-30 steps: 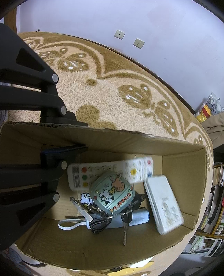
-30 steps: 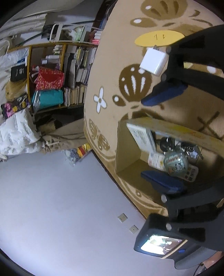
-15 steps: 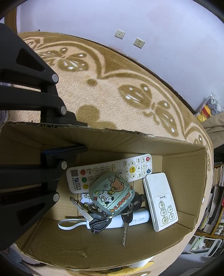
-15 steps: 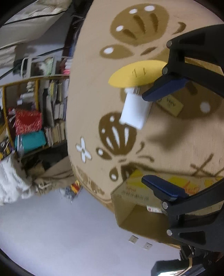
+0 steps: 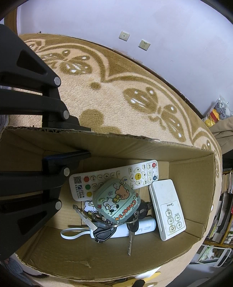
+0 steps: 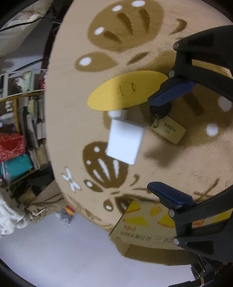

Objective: Organize rigid objects
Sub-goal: 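Move the right tool back and grasp the key with tag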

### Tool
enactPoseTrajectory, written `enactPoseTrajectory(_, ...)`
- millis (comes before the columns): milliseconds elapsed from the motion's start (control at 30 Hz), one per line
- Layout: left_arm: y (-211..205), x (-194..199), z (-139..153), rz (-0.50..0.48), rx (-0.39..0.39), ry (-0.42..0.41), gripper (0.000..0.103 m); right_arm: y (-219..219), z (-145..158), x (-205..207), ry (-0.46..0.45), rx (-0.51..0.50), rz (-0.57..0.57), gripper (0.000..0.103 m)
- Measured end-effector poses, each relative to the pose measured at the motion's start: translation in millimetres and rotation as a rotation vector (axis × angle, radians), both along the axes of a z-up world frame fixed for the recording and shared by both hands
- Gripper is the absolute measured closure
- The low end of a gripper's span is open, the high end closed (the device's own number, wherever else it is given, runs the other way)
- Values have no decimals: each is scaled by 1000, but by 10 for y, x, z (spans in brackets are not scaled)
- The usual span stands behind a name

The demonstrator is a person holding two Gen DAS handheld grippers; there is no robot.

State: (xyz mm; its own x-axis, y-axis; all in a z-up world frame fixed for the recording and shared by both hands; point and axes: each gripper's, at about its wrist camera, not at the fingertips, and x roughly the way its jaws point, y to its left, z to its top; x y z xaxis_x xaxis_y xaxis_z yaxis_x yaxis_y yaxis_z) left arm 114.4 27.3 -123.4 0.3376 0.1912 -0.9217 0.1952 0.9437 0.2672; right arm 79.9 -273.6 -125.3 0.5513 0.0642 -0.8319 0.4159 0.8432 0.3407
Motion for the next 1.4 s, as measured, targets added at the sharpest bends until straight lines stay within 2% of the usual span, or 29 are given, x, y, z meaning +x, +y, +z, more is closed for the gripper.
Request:
enactPoseTrajectory(300,1,0,0,0,-1,0,84,30,-127,36,56,-1,40,12)
enactPoseTrajectory(633,-3,-2,-2,1,0,1,84,-71,-259,74,81,-1,29,12)
enactPoseTrajectory(800,-4,-2,-2,0,1,0,84,-98,-381,84,131,-12,23,12)
enactPoseTrajectory(1067,-1,0,-4,0,2,0,84,4,-415,126,161,-85,53,11)
enactPoseTrajectory(1233,-4,-2,-2,-1,2,0,84,117,-412,149,200,-180,67,25)
enactPoseTrajectory(1267,-4,-2,-2,0,2,0,84,137,-401,135,200,-187,73,31)
enactPoseTrajectory(1333,-4,-2,-2,0,1,0,84,162,-370,125,188,-188,85,51)
enactPoseTrajectory(1367,-4,-2,-2,0,1,0,84,178,-349,123,181,-180,92,69)
enactPoseTrajectory(1400,-4,-2,-2,0,1,0,84,198,-338,124,179,-173,96,72)
